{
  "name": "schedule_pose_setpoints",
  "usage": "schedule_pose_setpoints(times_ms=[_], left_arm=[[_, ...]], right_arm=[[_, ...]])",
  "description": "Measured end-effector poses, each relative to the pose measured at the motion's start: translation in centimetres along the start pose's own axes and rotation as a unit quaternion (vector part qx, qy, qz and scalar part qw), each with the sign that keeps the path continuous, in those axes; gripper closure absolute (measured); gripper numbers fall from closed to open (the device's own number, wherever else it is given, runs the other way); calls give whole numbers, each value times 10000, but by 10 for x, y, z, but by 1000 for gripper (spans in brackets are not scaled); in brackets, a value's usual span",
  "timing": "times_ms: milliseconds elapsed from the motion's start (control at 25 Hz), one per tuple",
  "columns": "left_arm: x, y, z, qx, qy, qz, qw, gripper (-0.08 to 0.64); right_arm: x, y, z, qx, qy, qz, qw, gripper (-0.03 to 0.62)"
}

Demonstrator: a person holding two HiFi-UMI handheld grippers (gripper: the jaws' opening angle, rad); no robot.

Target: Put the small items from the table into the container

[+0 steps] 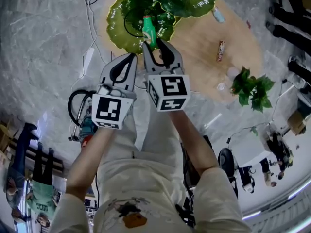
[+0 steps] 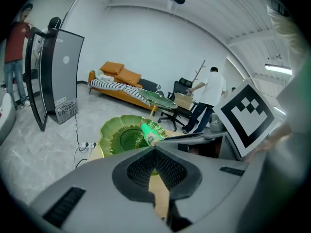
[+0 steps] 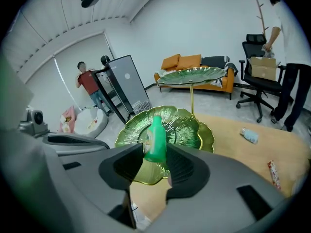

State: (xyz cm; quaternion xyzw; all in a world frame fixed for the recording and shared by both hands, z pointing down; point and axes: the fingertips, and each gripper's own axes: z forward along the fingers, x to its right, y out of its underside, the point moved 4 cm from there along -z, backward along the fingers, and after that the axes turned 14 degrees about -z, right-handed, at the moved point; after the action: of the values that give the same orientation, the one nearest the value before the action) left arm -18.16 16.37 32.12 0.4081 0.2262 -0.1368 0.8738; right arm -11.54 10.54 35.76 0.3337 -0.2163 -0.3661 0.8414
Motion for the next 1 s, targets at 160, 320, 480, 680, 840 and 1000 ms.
schedule_pose_setpoints(times_ms=[160,320,480,680,840,1000], left_arm=[[-7,-2,-1,14,-41,-68,10000,560],[-12,-2,-3,6,-93,-120,9999,560],[-12,1,0,-152,-205,2,9997,560],[-6,-1,2,-31,-122,-93,9999,560],[0,-3,7,26,-79,-80,9999,560],[7,-3,12,-41,-22,-13,10000,560]], right_arm=[[-2,-2,3,-2,46,135,9999,445],[-2,-3,4,-7,104,254,9996,445],[2,-3,1,17,160,276,9995,445],[6,1,-8,65,168,392,9991,446],[11,5,-14,71,234,475,9986,446],[20,9,-22,119,348,584,9976,446]])
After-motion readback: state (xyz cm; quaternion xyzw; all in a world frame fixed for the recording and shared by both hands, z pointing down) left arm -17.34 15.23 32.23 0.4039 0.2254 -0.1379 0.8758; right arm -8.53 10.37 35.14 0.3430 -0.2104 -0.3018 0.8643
